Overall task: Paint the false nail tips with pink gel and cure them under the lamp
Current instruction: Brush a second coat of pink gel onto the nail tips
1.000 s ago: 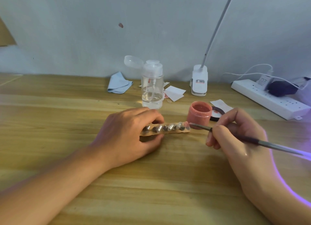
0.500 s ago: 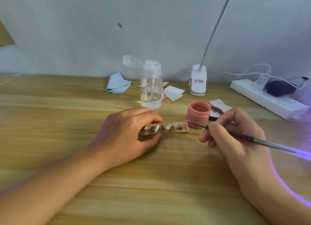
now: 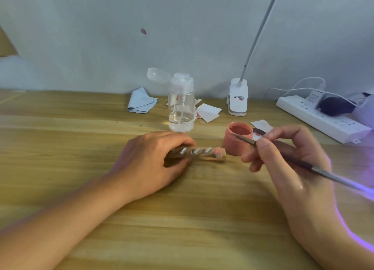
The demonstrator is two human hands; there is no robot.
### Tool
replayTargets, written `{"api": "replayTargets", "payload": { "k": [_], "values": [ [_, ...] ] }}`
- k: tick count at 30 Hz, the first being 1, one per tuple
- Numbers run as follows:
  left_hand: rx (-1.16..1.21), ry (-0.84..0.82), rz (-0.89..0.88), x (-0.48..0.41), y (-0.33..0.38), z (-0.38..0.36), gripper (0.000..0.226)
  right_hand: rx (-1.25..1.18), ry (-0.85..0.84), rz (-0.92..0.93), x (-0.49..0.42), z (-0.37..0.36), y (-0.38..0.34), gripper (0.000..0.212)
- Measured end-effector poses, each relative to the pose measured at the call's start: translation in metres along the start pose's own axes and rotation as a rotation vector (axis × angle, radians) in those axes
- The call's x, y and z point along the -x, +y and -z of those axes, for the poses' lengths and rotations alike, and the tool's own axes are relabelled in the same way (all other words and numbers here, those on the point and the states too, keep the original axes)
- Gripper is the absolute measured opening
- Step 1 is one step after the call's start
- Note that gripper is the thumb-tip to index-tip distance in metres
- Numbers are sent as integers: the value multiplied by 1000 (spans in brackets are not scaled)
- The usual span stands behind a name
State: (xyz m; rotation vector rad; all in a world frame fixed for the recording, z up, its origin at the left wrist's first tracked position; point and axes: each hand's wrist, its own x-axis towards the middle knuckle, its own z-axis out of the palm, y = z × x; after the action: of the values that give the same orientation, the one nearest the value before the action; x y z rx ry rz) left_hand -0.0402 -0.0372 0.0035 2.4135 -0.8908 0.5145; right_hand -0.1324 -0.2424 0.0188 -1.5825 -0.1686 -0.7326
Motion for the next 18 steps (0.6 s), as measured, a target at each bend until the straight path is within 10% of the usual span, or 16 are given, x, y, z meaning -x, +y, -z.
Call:
{"api": "replayTargets", "payload": {
  "k": [18],
  "values": [
    [7,-2,12,0,1,2,26,9,-102,-184,-1,1,12,7]
  ]
}}
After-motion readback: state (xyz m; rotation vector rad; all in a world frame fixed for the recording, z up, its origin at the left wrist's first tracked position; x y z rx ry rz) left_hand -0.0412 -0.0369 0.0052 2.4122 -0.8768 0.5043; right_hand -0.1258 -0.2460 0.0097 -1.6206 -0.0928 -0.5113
